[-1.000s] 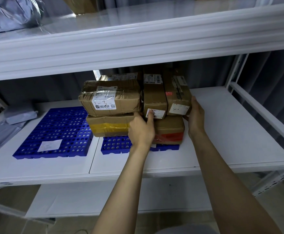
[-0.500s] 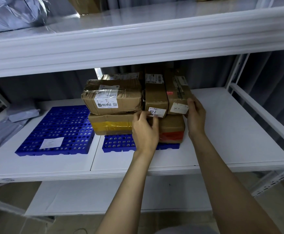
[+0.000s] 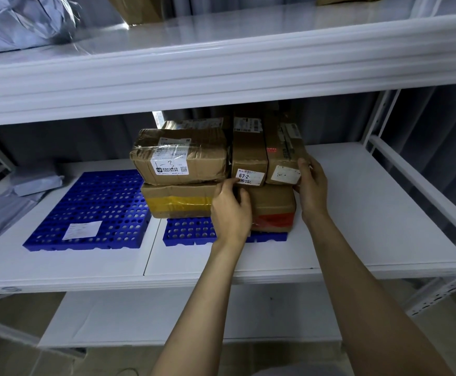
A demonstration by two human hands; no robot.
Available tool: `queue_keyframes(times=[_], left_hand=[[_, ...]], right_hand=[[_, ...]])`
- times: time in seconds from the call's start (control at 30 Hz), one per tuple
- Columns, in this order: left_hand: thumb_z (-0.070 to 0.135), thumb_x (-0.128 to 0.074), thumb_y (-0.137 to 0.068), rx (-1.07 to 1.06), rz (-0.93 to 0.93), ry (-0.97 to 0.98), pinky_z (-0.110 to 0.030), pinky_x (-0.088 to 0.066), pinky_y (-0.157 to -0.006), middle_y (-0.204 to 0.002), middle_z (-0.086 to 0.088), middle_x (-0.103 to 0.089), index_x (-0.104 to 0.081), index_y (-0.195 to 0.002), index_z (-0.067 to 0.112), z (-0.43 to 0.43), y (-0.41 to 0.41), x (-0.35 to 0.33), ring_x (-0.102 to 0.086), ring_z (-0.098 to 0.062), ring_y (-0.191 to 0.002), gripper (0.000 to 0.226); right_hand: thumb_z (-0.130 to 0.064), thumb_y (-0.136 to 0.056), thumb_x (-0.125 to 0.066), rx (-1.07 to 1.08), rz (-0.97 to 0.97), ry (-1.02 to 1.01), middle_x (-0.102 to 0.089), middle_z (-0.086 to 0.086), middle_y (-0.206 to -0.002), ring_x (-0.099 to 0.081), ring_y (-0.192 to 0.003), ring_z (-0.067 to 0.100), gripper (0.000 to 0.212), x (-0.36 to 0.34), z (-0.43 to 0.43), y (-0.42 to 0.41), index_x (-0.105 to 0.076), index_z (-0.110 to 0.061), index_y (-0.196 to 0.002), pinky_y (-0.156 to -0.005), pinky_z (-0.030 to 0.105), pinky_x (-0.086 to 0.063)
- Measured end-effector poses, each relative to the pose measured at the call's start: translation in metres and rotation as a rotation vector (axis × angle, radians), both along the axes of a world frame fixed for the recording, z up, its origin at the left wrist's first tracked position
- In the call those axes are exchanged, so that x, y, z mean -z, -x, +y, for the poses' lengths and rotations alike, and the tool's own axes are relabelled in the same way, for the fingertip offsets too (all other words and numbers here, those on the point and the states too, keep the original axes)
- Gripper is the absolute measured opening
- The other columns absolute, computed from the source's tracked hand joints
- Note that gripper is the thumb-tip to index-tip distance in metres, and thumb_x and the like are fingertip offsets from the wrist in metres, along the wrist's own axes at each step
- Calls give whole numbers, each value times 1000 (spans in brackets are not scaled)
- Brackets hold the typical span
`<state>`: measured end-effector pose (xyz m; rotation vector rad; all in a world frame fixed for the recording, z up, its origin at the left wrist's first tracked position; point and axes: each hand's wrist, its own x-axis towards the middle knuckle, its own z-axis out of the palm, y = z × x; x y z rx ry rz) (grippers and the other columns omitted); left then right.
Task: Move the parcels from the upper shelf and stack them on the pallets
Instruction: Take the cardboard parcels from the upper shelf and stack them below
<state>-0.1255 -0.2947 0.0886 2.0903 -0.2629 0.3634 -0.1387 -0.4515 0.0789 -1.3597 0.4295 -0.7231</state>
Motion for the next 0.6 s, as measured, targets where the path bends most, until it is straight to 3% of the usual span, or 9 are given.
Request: queue_keyframes(times=[0.23, 0.37, 0.5, 0.6], left_hand=[[15, -55, -94, -3, 9, 16, -26, -53, -87, -119, -4, -65, -58, -125, 13, 4, 6, -2, -62, -17, -106, 31], [9, -54, -93, -15, -16, 25, -19, -46, -80, -114, -4, -65, -61, -120, 10, 13, 8, -5, -61, -17, -104, 28], [5, -52, -91, -22, -25, 44, -26, -53, -84, -110, -4, -67, -63, -116, 9, 29, 9, -4, -62, -18, -102, 27], [3, -52, -91, -15, -36, 46, -18, -47, -79, -110, -2, -66, -63, -114, 10, 39, 13, -8, -61, -15, -101, 27]], right_hand=[[-36, -97, -51, 12, -2, 22, -62, -1, -123, -62, -106, 9, 40, 3, 1, 4, -50, -22, -135, -87, 31, -54], [-36, -98, -49, 31, 12, 45, -60, -3, -124, -60, -104, 3, 43, 3, 4, 9, -47, -20, -138, -77, 17, -50], [-36, -97, -51, 67, 9, 80, -58, -5, -127, -58, -108, 4, 45, 1, 11, 19, -46, -20, -139, -75, 9, -48], [-31, -98, -52, 109, 0, 122, -52, -11, -123, -52, -100, -6, 46, -5, 24, 30, -41, -20, -141, -74, -1, -43]])
